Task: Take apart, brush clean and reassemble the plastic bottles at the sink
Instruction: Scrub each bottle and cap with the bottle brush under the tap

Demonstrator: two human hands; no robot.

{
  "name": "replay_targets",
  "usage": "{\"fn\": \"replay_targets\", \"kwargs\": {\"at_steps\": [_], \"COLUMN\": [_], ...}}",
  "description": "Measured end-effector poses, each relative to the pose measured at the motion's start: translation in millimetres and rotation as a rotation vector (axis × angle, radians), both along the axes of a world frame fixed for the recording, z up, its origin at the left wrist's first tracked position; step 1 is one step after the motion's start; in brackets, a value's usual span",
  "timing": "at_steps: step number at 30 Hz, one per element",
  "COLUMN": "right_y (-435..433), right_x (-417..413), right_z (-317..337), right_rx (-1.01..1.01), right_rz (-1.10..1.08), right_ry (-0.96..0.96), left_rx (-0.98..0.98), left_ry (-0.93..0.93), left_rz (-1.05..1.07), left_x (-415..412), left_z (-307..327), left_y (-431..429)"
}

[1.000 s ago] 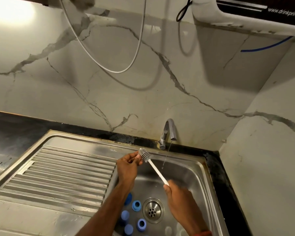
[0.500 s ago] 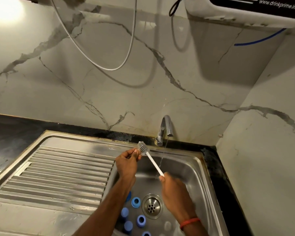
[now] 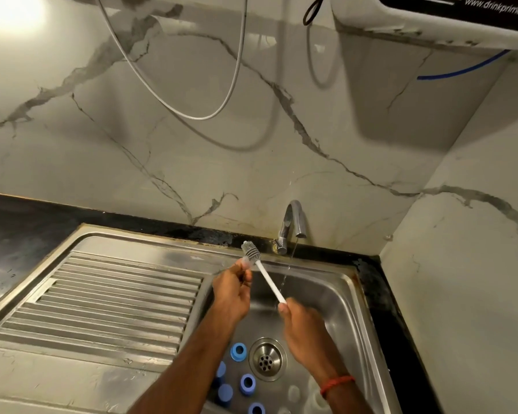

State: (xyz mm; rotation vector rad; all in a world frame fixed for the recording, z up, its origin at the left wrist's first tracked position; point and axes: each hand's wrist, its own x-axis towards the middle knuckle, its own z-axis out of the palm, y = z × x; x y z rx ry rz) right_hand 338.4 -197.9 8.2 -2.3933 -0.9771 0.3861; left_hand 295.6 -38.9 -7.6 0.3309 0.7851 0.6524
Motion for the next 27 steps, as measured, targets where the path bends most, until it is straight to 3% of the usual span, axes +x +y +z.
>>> {"fn": "replay_targets", "kwargs": {"at_steps": [6,18,22,27], "right_y": [-11.9,-23.1,-28.7,-33.9], "right_x": [-18.6,-1.7,10.3,21.1], "right_z": [-1.5,-15.9,-7.4,-0.6], "right_rx": [-0.049,0.044,0.086,0.050], "right_rz": [0.079,0.006,0.012,-0.022], "right_ry": [0.063,0.045,-0.100,-0.333], "left_rx": [-0.120,0.003,0.070,0.368], "left_ry": [-0.070,-0.128,-0.130,-0.025], "left_rz": [0.046,-0.037,-0.130,-0.192], "left_x": [-4.0,-17.7,-21.9,-26.5], "left_z": [-9.9,-13.2,-17.2,-21.7], "left_y": [12.7,21.1,27.9,35.3]}}
